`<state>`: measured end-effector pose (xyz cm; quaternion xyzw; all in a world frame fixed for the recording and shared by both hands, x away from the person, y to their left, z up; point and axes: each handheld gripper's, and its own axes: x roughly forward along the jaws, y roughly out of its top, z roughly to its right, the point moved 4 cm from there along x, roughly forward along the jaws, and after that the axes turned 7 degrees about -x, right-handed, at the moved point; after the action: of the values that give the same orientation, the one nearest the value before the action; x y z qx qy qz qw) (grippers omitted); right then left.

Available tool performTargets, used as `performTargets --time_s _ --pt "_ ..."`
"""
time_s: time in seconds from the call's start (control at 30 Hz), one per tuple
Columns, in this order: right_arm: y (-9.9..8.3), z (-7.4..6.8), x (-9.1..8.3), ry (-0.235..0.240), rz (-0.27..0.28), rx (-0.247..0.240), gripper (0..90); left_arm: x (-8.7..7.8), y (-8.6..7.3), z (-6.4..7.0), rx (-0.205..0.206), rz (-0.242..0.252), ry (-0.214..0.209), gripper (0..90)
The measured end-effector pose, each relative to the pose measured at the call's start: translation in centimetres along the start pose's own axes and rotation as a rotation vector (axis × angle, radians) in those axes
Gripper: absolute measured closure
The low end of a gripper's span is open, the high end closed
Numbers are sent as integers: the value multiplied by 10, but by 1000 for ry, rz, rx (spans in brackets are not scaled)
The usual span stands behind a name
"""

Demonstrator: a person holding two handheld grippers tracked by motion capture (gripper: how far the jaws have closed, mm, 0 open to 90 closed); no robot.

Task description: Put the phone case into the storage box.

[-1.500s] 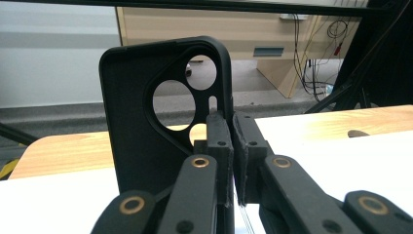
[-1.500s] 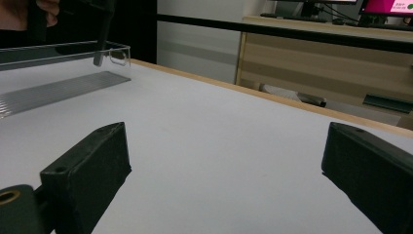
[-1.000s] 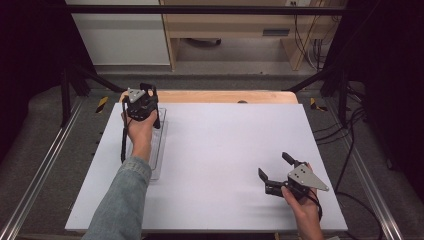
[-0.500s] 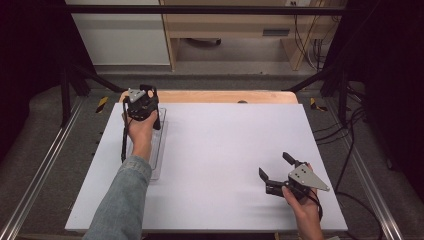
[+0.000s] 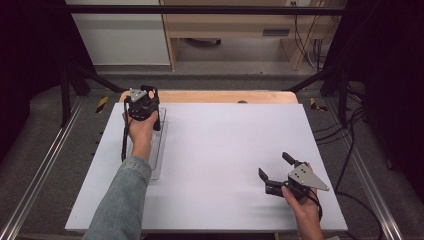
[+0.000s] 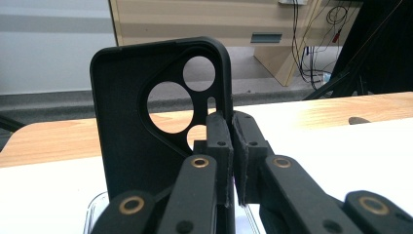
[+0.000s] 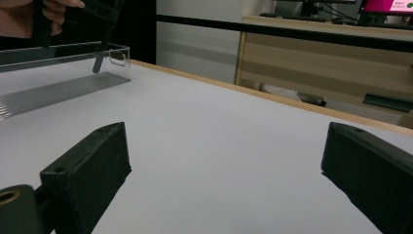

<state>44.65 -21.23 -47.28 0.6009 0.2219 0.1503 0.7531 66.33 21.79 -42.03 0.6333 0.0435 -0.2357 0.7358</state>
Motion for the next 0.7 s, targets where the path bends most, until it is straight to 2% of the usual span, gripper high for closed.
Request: performTargets --time_s 0.7 --pt "0 0 0 -3 -7 -2 43 5 -5 3 15 -46 -2 861"
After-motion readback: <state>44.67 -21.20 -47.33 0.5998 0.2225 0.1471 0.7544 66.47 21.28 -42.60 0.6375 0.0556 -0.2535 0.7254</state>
